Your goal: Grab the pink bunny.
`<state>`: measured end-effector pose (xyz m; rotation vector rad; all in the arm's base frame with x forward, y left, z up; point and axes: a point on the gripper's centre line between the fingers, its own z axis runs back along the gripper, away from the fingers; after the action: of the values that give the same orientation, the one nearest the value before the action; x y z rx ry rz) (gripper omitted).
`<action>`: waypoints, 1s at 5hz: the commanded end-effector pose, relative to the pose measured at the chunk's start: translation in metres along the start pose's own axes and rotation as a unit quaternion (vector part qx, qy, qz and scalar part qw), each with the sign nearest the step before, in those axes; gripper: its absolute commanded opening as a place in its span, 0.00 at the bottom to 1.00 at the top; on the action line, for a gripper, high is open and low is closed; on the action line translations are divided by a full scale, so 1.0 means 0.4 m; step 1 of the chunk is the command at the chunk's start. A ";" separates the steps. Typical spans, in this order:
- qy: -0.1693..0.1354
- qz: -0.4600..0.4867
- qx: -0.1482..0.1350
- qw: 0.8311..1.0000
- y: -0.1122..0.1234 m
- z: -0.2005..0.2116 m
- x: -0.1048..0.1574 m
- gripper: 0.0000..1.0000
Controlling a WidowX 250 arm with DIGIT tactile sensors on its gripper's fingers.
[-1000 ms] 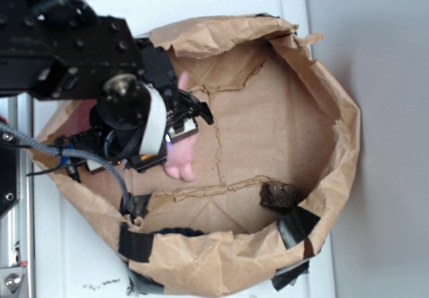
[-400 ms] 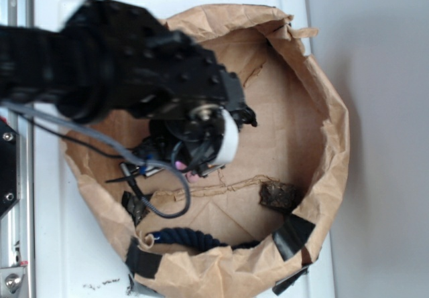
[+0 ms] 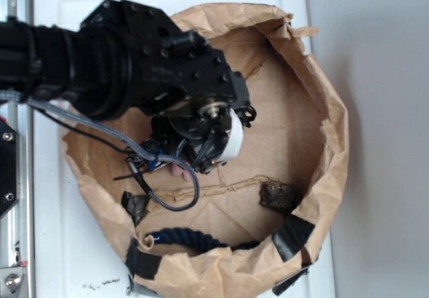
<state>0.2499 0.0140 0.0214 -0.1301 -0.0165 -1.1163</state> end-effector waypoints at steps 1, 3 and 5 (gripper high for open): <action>-0.040 0.037 0.011 0.998 0.003 0.097 -0.011 0.00; -0.097 0.261 0.047 0.959 -0.013 0.274 -0.006 0.00; -0.063 0.484 0.037 0.872 -0.034 0.327 -0.008 0.00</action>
<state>0.2327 0.0349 0.1338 -0.1376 -0.0318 -0.0746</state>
